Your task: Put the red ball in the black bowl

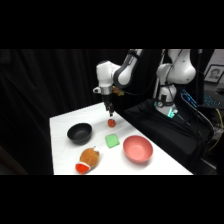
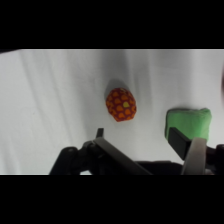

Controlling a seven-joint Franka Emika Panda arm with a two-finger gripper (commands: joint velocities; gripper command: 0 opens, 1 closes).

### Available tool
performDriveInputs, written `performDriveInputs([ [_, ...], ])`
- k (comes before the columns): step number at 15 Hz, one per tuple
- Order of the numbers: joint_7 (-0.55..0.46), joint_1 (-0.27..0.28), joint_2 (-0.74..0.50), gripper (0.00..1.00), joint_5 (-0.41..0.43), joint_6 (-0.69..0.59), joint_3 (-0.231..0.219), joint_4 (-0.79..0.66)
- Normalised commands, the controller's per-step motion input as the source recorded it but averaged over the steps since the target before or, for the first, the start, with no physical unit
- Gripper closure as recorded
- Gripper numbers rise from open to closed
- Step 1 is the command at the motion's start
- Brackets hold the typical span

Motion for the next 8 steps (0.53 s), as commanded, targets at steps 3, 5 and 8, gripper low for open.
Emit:
performDriveInputs([
  [3,-0.22,-0.108,0.18,0.0,0.188,0.25,0.068,0.0],
  [5,-0.24,-0.128,0.16,0.0,0.2,0.25,0.107,-0.01],
  [8,-0.29,-0.164,0.17,0.0,0.249,0.25,0.151,0.0],
])
